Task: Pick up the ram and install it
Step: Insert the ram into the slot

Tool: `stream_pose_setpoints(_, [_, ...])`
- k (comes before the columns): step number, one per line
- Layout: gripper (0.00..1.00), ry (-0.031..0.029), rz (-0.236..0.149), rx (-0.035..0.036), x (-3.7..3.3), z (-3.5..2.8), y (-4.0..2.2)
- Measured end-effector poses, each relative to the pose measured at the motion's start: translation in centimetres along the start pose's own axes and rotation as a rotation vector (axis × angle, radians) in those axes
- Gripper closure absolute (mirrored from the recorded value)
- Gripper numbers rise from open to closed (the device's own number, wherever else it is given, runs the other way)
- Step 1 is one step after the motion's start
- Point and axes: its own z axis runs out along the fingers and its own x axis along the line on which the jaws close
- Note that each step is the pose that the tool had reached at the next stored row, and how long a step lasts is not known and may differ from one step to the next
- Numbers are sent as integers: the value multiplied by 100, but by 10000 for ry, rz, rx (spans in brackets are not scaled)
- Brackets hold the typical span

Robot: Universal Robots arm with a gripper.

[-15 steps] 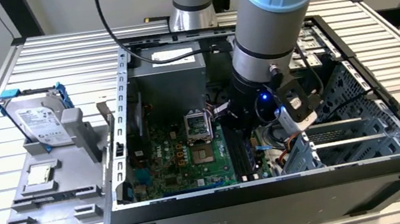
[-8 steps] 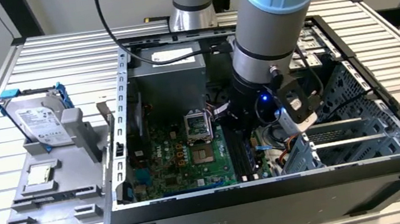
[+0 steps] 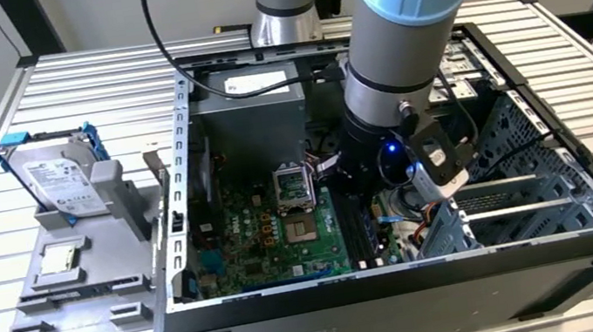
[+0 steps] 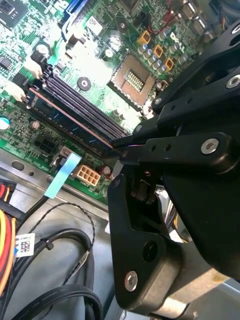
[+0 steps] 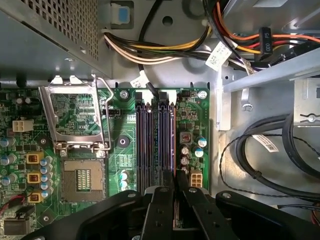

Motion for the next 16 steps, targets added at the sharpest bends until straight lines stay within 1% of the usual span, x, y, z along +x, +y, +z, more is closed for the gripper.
stream_pose_setpoints(5, [100,1,0,3,0,0,-1])
stream_pose_setpoints(6, [0,2,1,3,1,0,-1])
stream_pose_setpoints(8, [0,2,0,-1,0,1,0])
stream_pose_setpoints(10, [0,13,105,-3,0,-30,1])
stream_pose_setpoints(15, [0,13,122,-3,-1,-258,9])
stream_pose_setpoints(16, [0,12,121,13,-2,-286,10])
